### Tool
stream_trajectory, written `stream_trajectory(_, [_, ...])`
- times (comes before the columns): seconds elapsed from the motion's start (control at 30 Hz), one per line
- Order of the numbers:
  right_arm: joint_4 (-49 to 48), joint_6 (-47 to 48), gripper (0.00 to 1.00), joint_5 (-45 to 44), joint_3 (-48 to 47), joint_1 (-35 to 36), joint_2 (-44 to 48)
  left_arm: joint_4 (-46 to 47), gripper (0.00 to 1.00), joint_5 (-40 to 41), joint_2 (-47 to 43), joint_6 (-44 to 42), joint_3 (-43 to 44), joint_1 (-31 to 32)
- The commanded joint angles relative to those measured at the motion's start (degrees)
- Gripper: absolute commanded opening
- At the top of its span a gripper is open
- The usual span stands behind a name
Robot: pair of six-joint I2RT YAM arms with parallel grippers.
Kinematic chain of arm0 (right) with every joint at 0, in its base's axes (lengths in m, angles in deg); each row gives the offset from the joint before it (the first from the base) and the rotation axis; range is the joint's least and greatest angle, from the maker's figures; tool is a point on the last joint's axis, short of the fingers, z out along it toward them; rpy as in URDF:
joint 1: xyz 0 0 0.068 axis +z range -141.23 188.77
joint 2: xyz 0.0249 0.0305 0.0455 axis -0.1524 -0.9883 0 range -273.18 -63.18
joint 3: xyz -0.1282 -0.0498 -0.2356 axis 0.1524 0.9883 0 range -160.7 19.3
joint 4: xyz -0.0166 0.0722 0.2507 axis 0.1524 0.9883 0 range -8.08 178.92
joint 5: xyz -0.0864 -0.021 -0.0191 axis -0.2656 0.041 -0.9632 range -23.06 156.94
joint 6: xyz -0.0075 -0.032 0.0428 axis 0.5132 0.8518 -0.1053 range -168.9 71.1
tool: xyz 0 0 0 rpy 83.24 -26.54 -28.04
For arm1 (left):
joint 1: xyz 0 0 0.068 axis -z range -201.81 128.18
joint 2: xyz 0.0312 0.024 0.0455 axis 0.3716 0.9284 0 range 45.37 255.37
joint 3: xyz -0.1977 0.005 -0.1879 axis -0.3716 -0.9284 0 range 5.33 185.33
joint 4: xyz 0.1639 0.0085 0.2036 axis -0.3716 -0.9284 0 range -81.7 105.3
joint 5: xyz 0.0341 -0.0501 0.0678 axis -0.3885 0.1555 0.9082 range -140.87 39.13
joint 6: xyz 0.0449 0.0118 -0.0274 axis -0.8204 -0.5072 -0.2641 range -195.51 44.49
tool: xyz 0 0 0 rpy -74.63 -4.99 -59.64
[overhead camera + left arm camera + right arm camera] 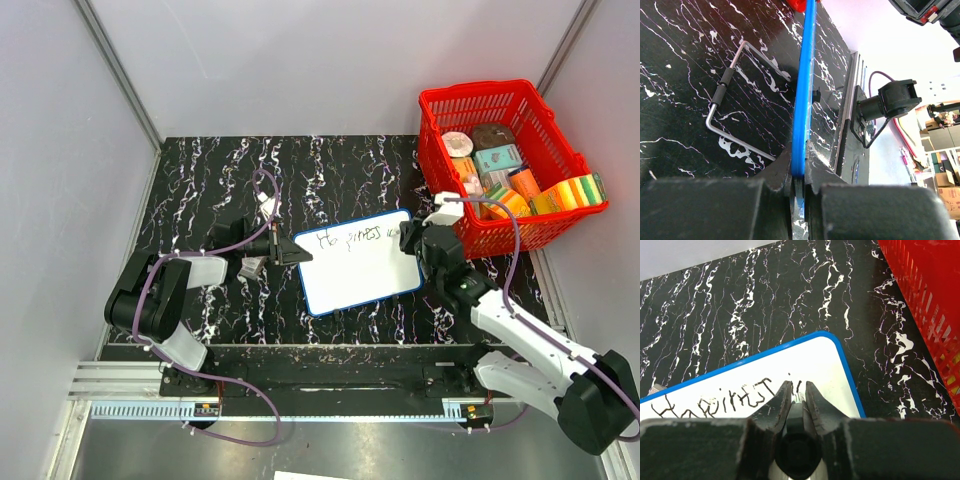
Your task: Write a sentence on the whiteboard
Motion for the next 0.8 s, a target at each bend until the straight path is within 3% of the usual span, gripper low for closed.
stream_trajectory(0.0, [-1.84,1.43,0.00,-2.37,-3.22,-0.40,-1.66,-1.89,0.00,5.22,-0.38,-7.56,0.23,0.23])
stream_trajectory(0.77, [-1.76,3.01,0.00,-4.48,-3.84,-0.93,-1.58,-1.72,0.00,5.13,-0.29,-7.56,0.32,0.23])
